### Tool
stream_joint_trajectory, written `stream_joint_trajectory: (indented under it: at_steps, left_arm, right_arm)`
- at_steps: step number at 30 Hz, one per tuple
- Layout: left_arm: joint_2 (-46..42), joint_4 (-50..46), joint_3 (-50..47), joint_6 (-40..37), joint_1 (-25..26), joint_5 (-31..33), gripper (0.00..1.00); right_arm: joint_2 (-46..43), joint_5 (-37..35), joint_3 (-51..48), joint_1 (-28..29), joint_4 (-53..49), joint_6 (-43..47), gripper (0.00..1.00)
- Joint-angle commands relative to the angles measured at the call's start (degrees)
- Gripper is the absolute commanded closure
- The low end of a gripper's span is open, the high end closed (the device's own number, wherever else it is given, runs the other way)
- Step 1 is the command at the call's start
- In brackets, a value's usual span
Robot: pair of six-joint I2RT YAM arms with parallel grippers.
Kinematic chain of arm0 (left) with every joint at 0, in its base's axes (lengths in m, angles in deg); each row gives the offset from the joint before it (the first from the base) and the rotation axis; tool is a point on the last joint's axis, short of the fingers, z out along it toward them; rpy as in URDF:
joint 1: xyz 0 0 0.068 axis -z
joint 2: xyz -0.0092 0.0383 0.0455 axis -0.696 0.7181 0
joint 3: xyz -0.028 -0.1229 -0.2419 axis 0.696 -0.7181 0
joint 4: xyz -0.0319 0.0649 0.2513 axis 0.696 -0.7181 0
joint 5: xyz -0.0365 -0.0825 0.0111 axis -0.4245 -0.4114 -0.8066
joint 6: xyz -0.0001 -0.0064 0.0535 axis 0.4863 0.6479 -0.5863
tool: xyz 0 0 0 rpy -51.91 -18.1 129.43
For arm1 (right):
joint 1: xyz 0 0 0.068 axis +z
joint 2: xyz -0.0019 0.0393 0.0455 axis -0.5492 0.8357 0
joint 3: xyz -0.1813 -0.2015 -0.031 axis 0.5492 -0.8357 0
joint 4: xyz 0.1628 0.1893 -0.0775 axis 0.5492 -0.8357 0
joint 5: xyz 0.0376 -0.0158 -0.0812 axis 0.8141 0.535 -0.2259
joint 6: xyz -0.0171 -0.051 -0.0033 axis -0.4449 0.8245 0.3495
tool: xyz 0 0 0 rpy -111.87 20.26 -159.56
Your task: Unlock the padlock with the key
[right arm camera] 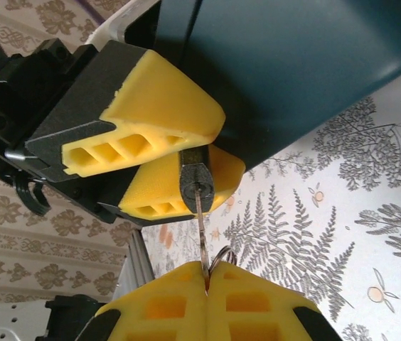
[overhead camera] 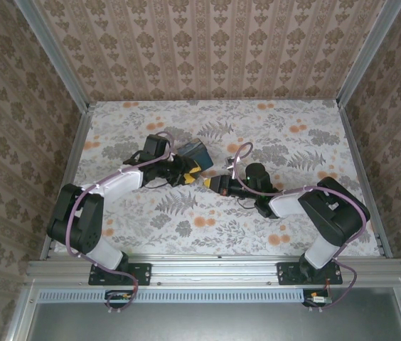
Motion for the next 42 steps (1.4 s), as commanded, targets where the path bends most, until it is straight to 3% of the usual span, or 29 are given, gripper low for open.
stream_joint_trajectory:
  at_steps: [1,17,23,29,34,42]
  left_arm:
    - [-0.99,2.02,-1.11,-3.87,-0.51,-3.12,1.0]
    - [-0.61,4.89,-2.64,-5.88,-2.25,-3.47,1.0]
    - [0.32,11.24,-4.77,-5.51,-3.12,-5.85,1.0]
    - [0.04,12.79,-5.47,-4.1,-4.47,-7.37,1.0]
    - [-0.55,11.38,-4.41,-4.05,-4.67,-9.13,1.0]
    - [-1.74,9.71,-4.4,-4.44,-4.66,-9.75,1.0]
  right_arm:
    - [1.05,4.11,-0.16,0.06,9.09,-2.76,1.0]
    - [2.49,5.8,0.18,0.06,12.84,-5.9,1.0]
    - [3.01,6.09,0.15,0.06,13.89,-7.38,1.0]
    - [2.39,5.19,-0.11,-0.05,10.95,-6.82,1.0]
    - [-0.71,3.79,0.15,-0.03,-0.17,-0.67,1.0]
    - [1.26,4.22,1.93,-0.12,2.58,-0.89,1.0]
